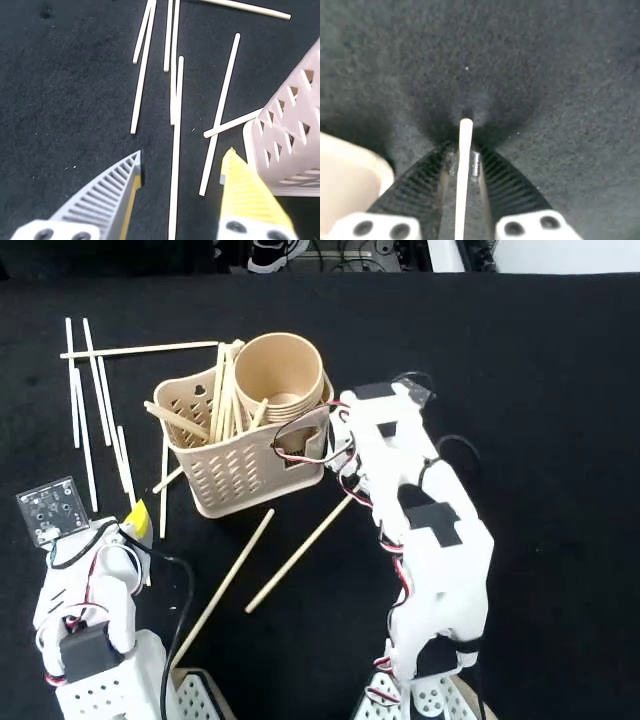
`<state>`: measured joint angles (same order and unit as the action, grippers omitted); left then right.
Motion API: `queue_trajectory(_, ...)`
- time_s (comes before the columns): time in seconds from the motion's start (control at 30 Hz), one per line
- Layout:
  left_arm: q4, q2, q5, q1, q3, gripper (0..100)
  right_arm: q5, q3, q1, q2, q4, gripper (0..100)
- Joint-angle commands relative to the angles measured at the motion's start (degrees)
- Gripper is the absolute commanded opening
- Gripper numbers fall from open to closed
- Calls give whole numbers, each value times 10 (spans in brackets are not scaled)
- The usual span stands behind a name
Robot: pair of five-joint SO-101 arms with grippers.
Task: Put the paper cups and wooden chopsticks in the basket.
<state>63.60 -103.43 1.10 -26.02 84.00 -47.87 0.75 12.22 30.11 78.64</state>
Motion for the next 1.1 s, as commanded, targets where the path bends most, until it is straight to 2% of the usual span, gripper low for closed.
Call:
queue_trajectory(0.0, -3, -3, 3, 4, -2, 256, 18, -7, -26, -4, 29, 11)
queue_trajectory(0.13, -2, -3, 3, 4, -1, 256, 38, -26, -79, -64, 50, 11)
queue_trajectory(0.33, -3, -3, 3, 4, -1, 256, 122, -83, -107, -223, 208, 11)
queue_trajectory(0.5, -3, -3, 3, 4, -1, 256, 178, -132, -102, -415, 213, 11)
queue_trajectory(0.63, -3, -3, 3, 4, -1, 256, 261, -209, -30, -575, 188, 11)
queue_trajectory(0.73, -3, -3, 3, 4, -1, 256, 295, -241, 55, -667, 92, 11)
queue_trajectory(0.83, -3, -3, 3, 4, -1, 256, 315, -207, 124, -709, -72, 11)
queue_trajectory(1.07, -2, -3, 2, 4, -1, 256, 383, 65, 207, -711, -473, 11)
